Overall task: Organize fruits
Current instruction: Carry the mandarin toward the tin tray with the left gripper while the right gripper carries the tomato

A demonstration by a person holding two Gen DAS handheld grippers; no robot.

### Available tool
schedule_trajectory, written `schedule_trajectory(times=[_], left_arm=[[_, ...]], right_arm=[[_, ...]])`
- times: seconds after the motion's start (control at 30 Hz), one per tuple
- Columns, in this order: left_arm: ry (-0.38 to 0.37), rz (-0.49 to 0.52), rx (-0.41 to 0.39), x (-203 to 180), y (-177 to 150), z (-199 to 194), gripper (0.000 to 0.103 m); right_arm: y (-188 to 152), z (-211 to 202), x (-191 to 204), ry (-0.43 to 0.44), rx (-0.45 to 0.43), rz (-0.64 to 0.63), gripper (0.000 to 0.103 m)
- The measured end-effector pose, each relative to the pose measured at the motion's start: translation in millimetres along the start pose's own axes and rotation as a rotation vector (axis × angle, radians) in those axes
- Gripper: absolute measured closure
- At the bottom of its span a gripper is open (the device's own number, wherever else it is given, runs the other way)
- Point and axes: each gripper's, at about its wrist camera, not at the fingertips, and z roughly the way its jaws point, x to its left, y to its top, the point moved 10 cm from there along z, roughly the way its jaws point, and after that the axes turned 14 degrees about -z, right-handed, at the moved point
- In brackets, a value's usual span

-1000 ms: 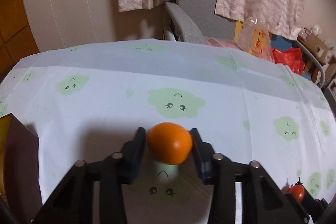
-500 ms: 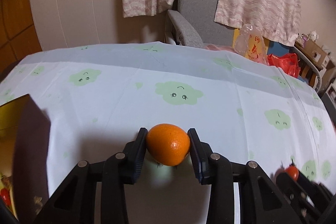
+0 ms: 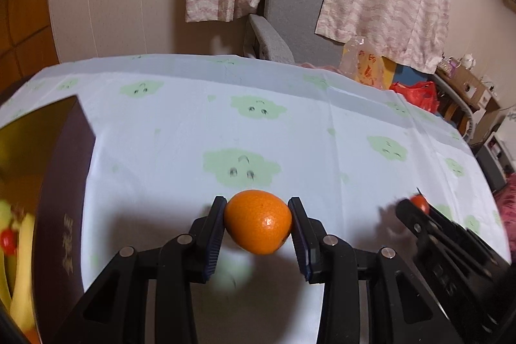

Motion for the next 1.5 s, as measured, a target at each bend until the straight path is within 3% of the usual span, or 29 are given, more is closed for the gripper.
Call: schedule_trajectory(times=[0.5,1.03,1.5], left_arm=[[-0.102,0.019,-0.087,17.5,-10.6,-96.9,0.064],[-0.099,-0.021,-0.166,81.8,-11.7,-166.6,0.064],[-0.027,-0.117,-0.219,160.7,-10.9,-197.4,0.064]], right_arm=[[-17.7,-44.9,34.4,0.007,-0.014,-0.066,0.074],[-13.1,-102.0,108.0,0.082,-0.07,-0.131,0.074],[-12.8,-132.3,173.9,0.146,-0.102,-0.234,0.074]])
